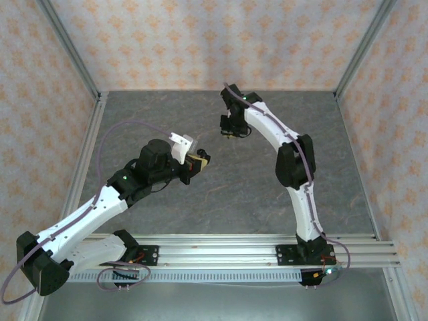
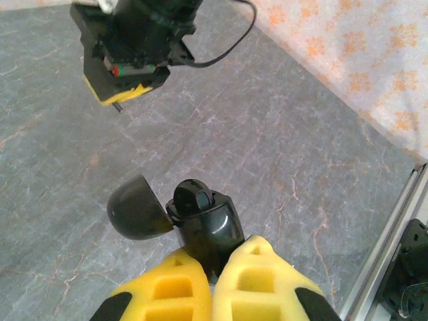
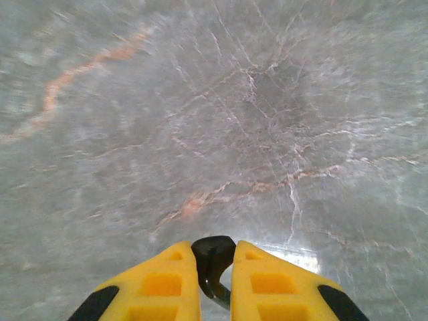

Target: Insert wireless bluetooth earbuds into charging case

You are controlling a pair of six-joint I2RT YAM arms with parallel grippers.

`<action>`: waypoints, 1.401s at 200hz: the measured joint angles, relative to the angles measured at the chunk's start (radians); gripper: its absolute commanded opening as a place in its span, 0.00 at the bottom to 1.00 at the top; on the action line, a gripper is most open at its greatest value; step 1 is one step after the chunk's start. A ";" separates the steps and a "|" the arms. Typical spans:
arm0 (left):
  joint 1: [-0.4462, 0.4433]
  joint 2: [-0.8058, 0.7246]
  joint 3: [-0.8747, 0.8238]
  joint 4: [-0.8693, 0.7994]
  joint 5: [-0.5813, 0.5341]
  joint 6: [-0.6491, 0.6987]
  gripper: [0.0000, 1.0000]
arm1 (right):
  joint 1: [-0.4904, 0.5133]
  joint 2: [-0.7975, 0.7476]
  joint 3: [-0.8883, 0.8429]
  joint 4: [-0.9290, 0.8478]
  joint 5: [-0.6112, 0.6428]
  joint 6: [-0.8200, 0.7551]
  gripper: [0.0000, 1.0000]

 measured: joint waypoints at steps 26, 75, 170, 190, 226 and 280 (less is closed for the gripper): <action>0.000 -0.005 -0.006 0.043 0.010 0.008 0.00 | 0.016 -0.130 -0.044 0.022 0.047 0.019 0.14; 0.000 -0.024 -0.021 0.150 0.036 0.047 0.00 | 0.094 -0.385 -0.138 0.035 0.137 0.051 0.14; 0.000 0.017 -0.032 0.399 0.091 0.060 0.00 | 0.241 -0.858 -0.410 0.143 0.217 0.199 0.14; 0.000 0.021 -0.032 0.429 0.104 0.060 0.00 | 0.245 -0.921 -0.463 0.187 0.212 0.237 0.14; 0.000 0.019 -0.032 0.467 0.109 0.053 0.00 | 0.246 -0.941 -0.473 0.249 0.193 0.273 0.15; 0.000 0.013 -0.032 0.471 0.112 0.053 0.00 | 0.246 -0.933 -0.473 0.291 0.156 0.304 0.19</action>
